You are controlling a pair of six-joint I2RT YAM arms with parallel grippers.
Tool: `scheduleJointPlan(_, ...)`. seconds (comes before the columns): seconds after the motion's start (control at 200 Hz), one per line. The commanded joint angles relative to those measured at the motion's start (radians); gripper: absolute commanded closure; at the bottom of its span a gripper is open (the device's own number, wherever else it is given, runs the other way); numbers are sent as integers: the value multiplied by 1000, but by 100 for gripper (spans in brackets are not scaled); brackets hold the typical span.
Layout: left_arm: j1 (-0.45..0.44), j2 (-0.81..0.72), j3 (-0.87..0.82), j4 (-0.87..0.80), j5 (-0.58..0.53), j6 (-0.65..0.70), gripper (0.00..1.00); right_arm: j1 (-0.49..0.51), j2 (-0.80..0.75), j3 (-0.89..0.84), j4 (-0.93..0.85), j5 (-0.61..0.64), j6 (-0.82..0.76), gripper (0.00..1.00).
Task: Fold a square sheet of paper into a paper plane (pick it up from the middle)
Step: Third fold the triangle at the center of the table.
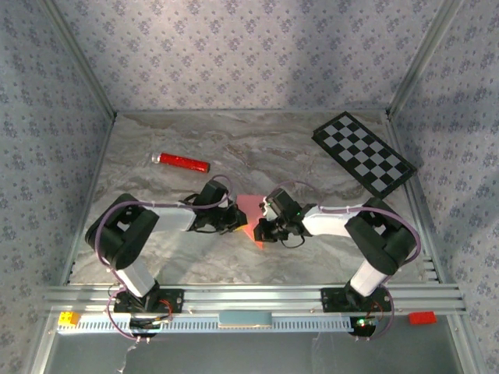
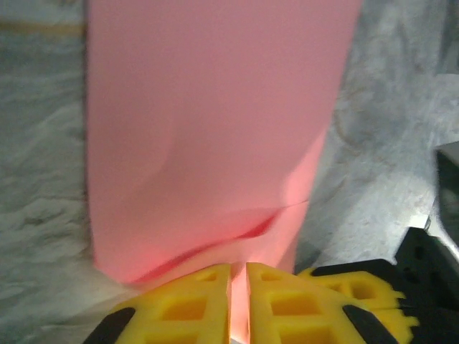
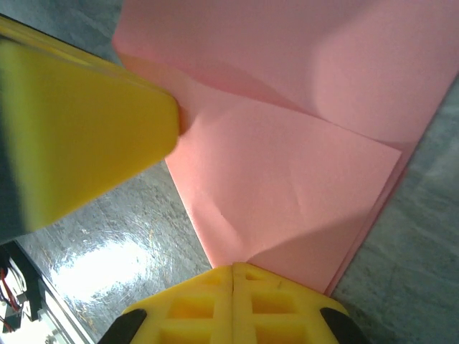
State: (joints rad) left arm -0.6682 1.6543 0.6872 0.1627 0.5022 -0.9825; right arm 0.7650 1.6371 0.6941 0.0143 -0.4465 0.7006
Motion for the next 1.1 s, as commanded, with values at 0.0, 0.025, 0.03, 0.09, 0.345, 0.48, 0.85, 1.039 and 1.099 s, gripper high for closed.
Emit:
scheduleJointPlan(0.0, -11, -65, 30, -43, -19, 38, 86, -6, 10, -30, -41, 32, 20, 95)
scheduleJointPlan(0.025, -14, -69, 29, -51, -19, 37, 87, -8, 14, -29, -42, 33, 20, 96)
scheduleJointPlan(0.03, -15, -69, 28, -51, -19, 37, 87, -8, 14, -29, -42, 32, 20, 96)
scheduleJointPlan(0.09, -25, -73, 20, -57, -15, 36, 89, -9, 19, -28, -42, 35, 22, 96)
scheduleJointPlan(0.345, -67, -15, 29, -57, -14, 32, 94, -9, 26, -27, -46, 41, 29, 98)
scheduleJointPlan(0.48, -68, 28, 35, -45, -22, 33, 95, -11, 22, -31, -54, 46, 28, 99)
scheduleJointPlan(0.85, -5, 61, 33, -111, -110, 92, 97, -11, 22, -39, -93, 60, 6, 100)
scheduleJointPlan(1.039, 55, 63, 49, -162, -117, 130, 98, -14, 15, -44, -110, 68, -5, 100)
scheduleJointPlan(1.099, 72, 63, 50, -171, -116, 139, 98, -15, 12, -42, -114, 69, -8, 100)
